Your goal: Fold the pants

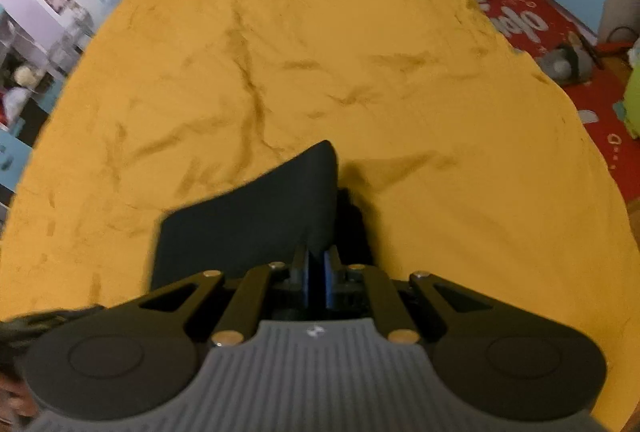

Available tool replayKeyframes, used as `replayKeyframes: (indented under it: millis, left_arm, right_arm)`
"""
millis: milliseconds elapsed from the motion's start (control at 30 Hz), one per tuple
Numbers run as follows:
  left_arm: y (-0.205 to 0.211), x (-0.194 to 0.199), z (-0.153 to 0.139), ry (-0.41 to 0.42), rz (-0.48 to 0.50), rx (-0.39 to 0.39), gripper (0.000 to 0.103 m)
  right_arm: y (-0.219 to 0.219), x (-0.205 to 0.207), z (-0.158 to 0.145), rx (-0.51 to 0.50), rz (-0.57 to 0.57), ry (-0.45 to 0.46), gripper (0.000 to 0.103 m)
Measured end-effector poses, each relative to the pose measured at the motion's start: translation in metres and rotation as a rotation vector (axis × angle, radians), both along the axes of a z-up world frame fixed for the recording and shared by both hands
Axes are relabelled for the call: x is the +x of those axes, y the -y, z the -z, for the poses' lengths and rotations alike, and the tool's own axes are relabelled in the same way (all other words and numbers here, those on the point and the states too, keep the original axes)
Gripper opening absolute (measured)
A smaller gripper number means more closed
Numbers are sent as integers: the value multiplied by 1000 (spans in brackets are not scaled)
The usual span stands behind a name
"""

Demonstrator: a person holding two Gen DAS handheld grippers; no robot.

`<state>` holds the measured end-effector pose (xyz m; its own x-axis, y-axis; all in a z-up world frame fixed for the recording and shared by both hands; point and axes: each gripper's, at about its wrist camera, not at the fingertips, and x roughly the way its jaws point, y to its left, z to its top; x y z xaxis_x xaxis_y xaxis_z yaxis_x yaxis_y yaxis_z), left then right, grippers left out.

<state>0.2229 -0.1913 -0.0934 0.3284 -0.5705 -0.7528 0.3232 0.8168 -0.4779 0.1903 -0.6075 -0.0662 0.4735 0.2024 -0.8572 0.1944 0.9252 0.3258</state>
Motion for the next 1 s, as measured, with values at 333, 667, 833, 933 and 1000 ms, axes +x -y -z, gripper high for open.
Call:
replayKeyframes:
  millis: [333, 667, 833, 933, 1000]
  left_arm:
    - [11, 2, -5, 59, 26, 68, 24]
    - [61, -65, -4, 223, 196, 87, 32]
    - [63, -96, 4, 264, 279, 115, 43]
    - [68, -106, 14, 250, 319, 168, 45]
    - [70, -111, 23, 240, 329, 226, 46]
  right_arm:
    - [2, -24, 6, -120, -6, 49, 8]
    - [-87, -98, 8, -368, -307, 251, 44]
    - [-80, -125, 40, -420, -315, 258, 53]
    - [-72, -129, 54, -388, -300, 274, 53]
    - [-71, -132, 63, -391, -309, 277, 54]
